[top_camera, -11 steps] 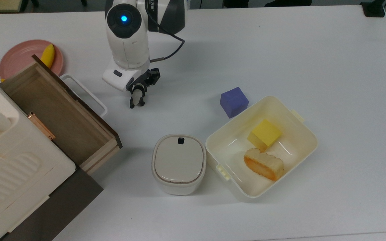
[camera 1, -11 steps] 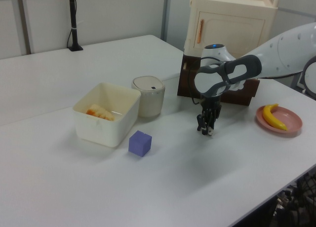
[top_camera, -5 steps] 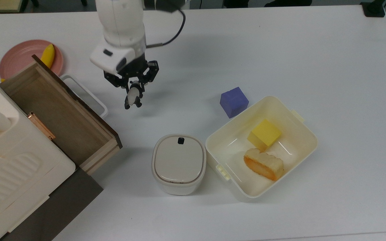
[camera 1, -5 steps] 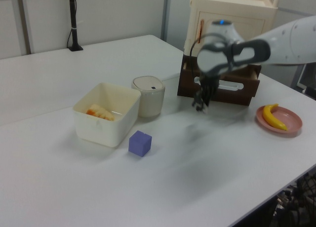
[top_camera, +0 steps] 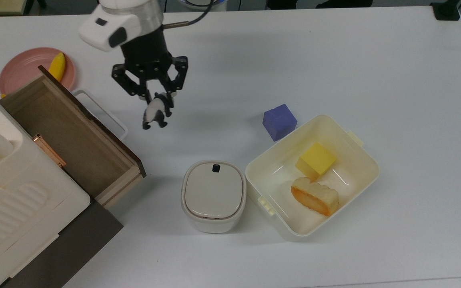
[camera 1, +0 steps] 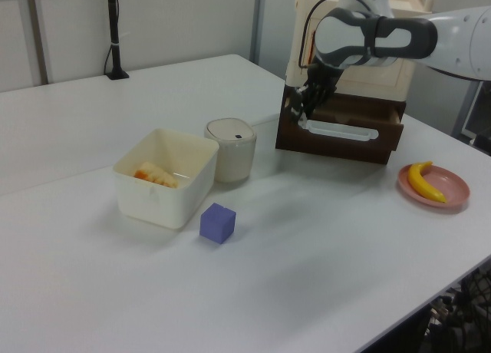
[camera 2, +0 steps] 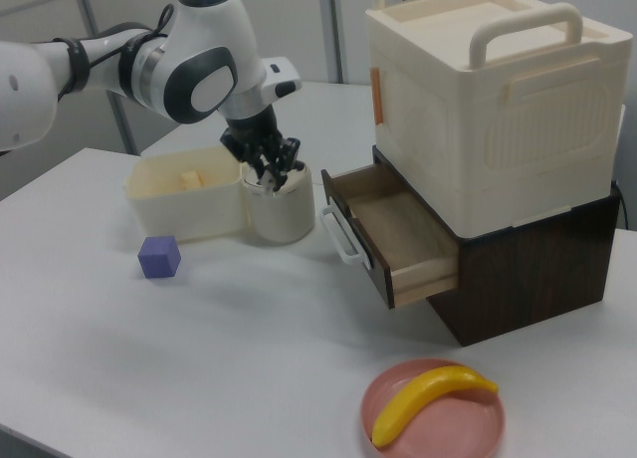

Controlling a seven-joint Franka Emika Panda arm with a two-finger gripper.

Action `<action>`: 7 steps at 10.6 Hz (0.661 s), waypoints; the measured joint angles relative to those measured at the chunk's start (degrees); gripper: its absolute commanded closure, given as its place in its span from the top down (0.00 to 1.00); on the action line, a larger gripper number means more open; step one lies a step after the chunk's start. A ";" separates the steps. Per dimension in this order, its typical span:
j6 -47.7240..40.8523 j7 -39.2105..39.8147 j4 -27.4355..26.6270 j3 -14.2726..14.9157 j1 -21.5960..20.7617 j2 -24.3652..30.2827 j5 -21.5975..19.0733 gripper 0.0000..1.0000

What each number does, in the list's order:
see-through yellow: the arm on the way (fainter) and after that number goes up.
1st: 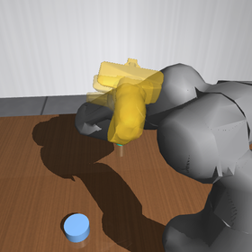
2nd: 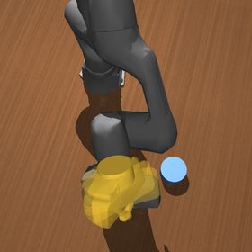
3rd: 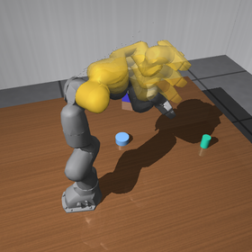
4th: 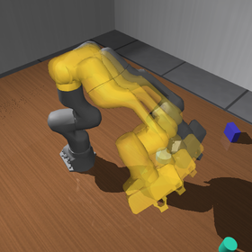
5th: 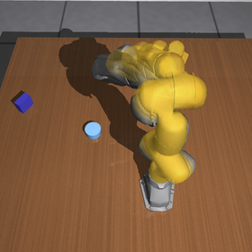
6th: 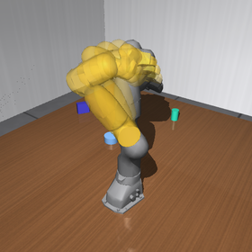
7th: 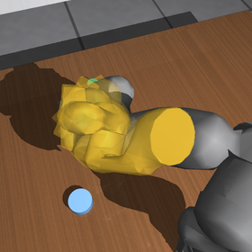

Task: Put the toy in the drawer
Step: 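Lift the panda toy up off the table, then carry the panda toy over the open wooden drawer and release it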

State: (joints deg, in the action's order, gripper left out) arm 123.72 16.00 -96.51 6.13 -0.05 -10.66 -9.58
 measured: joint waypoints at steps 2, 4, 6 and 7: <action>8.47 -1.59 0.21 2.50 0.64 -0.62 -2.28 0.00; 16.46 -2.20 0.18 5.17 1.76 -3.03 -3.94 0.00; 19.65 -2.43 0.19 6.26 3.17 -5.26 -4.20 0.00; 19.74 -2.46 0.21 6.69 3.45 -6.00 -4.20 0.00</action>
State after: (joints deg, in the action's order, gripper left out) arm 143.46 13.54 -96.30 12.82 3.40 -16.66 -13.79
